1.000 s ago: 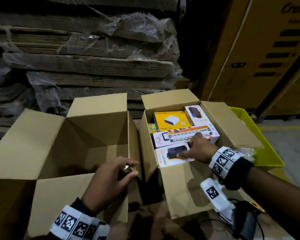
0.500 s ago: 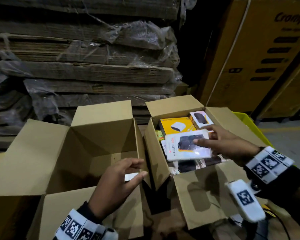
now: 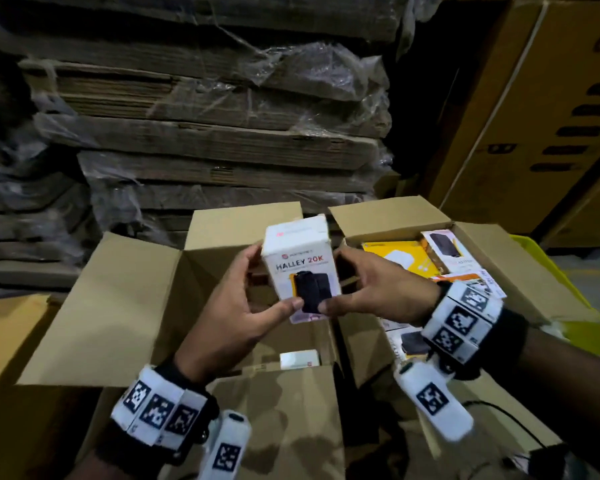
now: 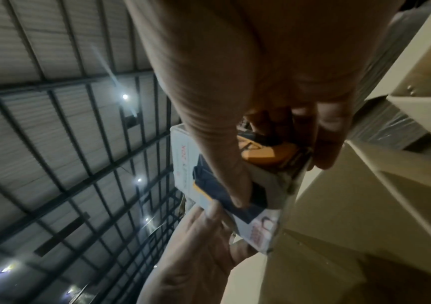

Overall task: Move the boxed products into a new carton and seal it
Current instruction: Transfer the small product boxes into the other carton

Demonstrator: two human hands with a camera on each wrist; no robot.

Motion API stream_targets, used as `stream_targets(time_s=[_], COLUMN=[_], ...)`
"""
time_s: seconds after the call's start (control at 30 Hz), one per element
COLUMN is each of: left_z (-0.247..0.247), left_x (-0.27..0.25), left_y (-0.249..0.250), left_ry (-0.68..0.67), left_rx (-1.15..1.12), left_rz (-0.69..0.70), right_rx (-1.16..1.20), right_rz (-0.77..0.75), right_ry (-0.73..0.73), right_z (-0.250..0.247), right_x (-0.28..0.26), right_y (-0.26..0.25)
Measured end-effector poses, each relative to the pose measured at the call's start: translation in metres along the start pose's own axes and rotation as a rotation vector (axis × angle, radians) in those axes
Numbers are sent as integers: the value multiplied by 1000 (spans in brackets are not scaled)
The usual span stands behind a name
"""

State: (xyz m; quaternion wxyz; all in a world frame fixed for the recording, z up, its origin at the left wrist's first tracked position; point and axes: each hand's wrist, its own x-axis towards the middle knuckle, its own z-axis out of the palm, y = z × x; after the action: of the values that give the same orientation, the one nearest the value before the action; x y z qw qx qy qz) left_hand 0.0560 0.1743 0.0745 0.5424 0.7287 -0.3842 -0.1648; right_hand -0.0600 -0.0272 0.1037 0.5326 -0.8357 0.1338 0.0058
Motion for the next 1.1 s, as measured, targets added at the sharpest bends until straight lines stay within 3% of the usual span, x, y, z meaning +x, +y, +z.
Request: stream_targets(time_s=[0.07, 0.17, 0.27, 0.37, 0.47, 0.6, 0.73, 0.87, 1.1], left_z=[-10, -21, -22, -16, -13, -19, -26, -24, -24], left_x=[2, 3, 4, 6, 6, -6, -36, -63, -68], left_y=[-10, -26, -41, -54, -64, -65, -56, -59, -66], left_ry=[21, 86, 104, 62, 57, 41, -124, -240, -197], left_rx=[56, 122, 222, 313, 344, 459, 582, 589, 602], left_rz=[7, 0, -27, -38, -76, -92, -115, -208, -214], right_rx=[-86, -357, -339, -432, -729, -882, -1130, -1317, -1434], right_rz=[-31, -136, -259, -262, -229, -142, -9, 10, 37], right_ry=[-42, 19, 75, 34, -26, -73, -184, -313, -558], right_z=[6, 12, 17, 22, 29, 41, 60, 80, 98], right_x=[14, 33, 44, 55, 66, 82, 104, 125, 136], right_y=[-5, -14, -22, -26, -25, -15, 12, 40, 55])
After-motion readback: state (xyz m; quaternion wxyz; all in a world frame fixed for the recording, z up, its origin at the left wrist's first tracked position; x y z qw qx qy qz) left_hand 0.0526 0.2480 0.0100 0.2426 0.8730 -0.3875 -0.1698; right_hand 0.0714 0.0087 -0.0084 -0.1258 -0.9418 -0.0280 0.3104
